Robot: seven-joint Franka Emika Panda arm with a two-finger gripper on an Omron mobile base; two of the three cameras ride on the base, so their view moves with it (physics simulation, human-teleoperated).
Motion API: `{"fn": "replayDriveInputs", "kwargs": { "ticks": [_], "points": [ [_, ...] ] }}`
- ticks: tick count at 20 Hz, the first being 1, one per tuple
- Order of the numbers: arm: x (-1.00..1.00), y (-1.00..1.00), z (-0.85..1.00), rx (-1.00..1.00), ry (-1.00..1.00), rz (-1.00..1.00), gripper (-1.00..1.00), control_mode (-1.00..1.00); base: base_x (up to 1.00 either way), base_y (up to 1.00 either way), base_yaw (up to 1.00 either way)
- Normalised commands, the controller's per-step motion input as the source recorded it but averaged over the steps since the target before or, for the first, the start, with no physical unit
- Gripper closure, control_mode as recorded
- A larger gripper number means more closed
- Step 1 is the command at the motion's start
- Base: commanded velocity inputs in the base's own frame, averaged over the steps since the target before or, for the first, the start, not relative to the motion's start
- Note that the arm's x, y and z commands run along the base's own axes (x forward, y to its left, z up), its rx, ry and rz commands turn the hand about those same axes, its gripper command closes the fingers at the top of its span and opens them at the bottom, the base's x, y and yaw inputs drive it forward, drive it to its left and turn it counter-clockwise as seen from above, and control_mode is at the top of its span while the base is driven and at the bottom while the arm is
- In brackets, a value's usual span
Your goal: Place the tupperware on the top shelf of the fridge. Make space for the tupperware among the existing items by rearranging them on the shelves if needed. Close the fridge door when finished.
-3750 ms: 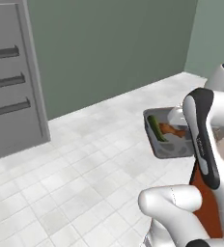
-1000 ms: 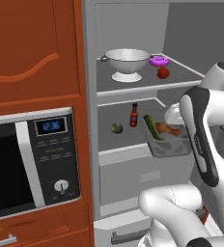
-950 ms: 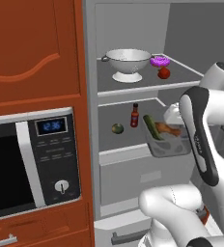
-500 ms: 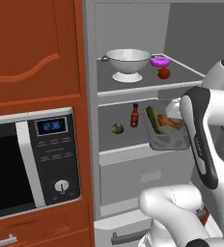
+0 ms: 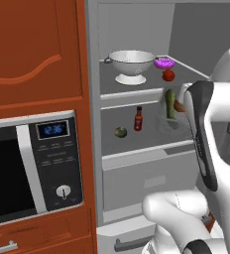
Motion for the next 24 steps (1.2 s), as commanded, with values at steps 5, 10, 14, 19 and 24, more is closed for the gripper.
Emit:
{"fn": "replayDriveInputs", "kwargs": {
  "ticks": [5, 10, 14, 19, 24],
  "points": [
    [0.00, -0.54, 0.34, 0.03, -0.01, -0.43, 1.00, -1.00, 0.00, 0.00, 0.00],
    [0.00, -0.51, 0.36, 0.08, -0.11, -0.39, 1.00, -1.00, 0.00, 0.00, 0.00],
    [0.09, -0.11, 0.21, 0.09, -0.18, -0.31, 1.00, -1.00, 0.00, 0.00, 0.00],
    [0.41, -0.03, 0.01, 0.09, -0.10, -0.19, 1.00, -1.00, 0.00, 0.00, 0.00],
    [0.64, -0.07, -0.03, 0.06, 0.00, -0.06, 1.00, -1.00, 0.00, 0.00, 0.00]
  ]
}}
